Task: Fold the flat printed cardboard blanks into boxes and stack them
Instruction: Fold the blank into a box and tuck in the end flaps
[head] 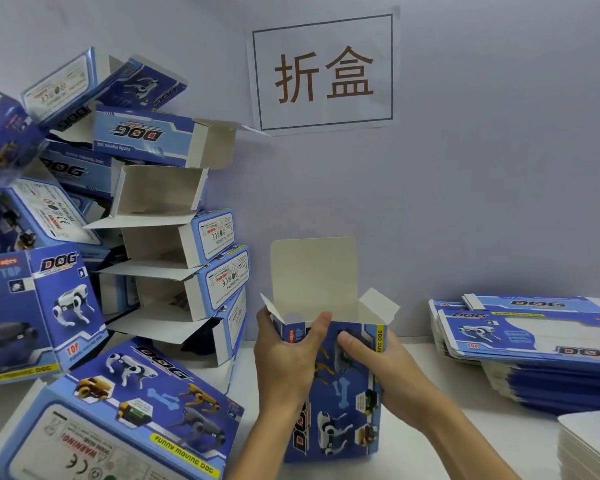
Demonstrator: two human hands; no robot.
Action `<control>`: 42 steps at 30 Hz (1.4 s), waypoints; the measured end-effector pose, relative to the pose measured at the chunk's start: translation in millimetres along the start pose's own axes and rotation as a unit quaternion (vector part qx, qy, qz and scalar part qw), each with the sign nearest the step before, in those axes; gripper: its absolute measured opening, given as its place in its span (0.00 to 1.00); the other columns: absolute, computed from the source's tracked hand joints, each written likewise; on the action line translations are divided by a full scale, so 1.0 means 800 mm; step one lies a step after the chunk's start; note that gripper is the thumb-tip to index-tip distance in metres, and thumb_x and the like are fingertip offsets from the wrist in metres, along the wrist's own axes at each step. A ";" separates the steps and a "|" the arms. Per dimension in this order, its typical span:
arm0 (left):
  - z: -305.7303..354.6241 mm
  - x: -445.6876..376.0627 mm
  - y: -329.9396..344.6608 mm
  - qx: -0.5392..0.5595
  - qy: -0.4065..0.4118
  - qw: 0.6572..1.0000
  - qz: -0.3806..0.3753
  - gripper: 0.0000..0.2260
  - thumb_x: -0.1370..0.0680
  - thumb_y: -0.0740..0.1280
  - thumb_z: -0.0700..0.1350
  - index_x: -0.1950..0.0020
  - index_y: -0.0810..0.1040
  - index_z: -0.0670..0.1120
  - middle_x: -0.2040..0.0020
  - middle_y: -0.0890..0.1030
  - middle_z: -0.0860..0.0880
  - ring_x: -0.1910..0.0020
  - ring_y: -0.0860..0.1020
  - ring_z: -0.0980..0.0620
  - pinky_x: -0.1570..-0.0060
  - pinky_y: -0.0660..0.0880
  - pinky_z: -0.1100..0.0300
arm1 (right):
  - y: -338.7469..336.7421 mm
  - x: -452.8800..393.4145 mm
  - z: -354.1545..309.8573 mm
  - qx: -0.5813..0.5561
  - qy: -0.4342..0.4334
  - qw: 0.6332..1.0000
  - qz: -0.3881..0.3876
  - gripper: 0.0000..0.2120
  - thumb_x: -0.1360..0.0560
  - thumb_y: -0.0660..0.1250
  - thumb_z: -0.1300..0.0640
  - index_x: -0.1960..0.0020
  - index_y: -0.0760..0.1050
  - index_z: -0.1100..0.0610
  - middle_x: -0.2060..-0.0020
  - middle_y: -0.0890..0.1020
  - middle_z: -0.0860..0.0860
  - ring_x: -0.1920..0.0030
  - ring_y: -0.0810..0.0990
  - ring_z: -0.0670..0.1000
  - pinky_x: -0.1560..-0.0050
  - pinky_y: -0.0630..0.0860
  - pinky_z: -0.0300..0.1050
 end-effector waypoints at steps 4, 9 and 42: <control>0.005 0.010 0.019 0.017 -0.031 0.998 -0.054 0.30 0.38 0.75 0.68 0.46 0.75 0.50 0.58 0.86 0.50 0.62 0.86 0.47 0.68 0.82 0.53 | -0.017 -0.003 0.000 0.009 0.004 0.999 0.045 0.32 0.34 0.77 0.45 0.37 0.71 0.56 0.48 0.85 0.58 0.50 0.85 0.62 0.57 0.83 0.50; 0.011 0.017 0.042 0.028 -0.042 0.969 -0.242 0.30 0.33 0.76 0.62 0.36 0.72 0.53 0.49 0.86 0.51 0.53 0.86 0.47 0.61 0.82 0.59 | -0.038 -0.002 -0.002 -0.002 0.020 0.997 0.076 0.33 0.34 0.75 0.42 0.35 0.72 0.56 0.47 0.85 0.57 0.49 0.85 0.62 0.49 0.82 0.58; 0.046 0.011 0.046 0.109 -0.246 0.909 -0.318 0.33 0.29 0.54 0.71 0.49 0.87 0.49 0.40 0.82 0.38 0.45 0.82 0.40 0.39 0.75 0.41 | -0.068 0.021 -0.141 0.036 0.009 0.991 0.126 0.13 0.19 0.58 0.65 0.60 0.76 0.64 0.76 0.82 0.54 0.78 0.81 0.48 0.80 0.73 0.34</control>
Point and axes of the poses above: each hand's wrist, its own x-axis away from the middle knuckle, its own y-axis out of the palm, z = x × y, the point moved 8 cm from there along -x, towards the middle knuckle
